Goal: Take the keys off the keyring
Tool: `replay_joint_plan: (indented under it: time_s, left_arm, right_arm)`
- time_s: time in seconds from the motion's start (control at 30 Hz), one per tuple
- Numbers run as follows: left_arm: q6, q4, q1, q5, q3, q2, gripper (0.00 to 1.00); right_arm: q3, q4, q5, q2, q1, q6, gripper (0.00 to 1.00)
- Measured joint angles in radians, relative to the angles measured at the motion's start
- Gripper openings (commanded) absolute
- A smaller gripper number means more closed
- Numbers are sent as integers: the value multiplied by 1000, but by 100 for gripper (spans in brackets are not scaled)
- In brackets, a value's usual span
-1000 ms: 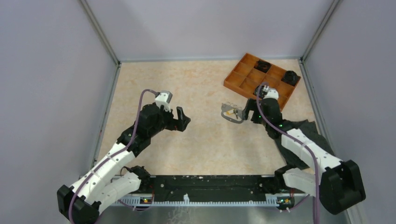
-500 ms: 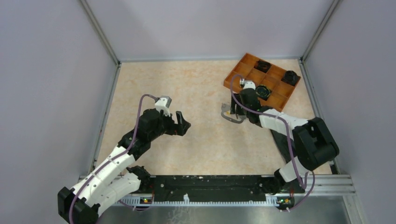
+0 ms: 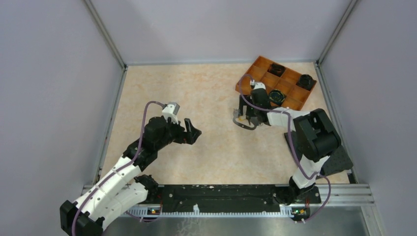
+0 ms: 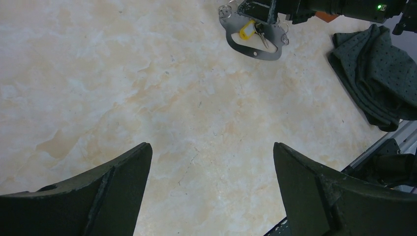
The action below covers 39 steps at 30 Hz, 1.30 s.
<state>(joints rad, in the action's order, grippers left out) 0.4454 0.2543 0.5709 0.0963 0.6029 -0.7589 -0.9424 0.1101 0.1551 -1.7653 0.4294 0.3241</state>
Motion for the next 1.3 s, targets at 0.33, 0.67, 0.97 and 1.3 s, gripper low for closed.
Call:
replay_joint_plan:
  time_s: [0.33, 0.67, 0.97, 1.3]
  left_arm:
    - [10, -13, 0, -4, -19, 11, 99]
    - [125, -123, 0, 10, -111, -46, 99]
    - [205, -245, -2, 77, -159, -164, 99]
    - [222, -293, -9, 98, -172, -168, 99]
  right_arm:
    - [188, 80, -48, 125, 119, 156, 93]
    - [360, 49, -61, 320, 300, 347, 83]
    - [301, 24, -48, 272, 215, 368, 42]
    - [253, 60, -51, 169, 228, 396, 38]
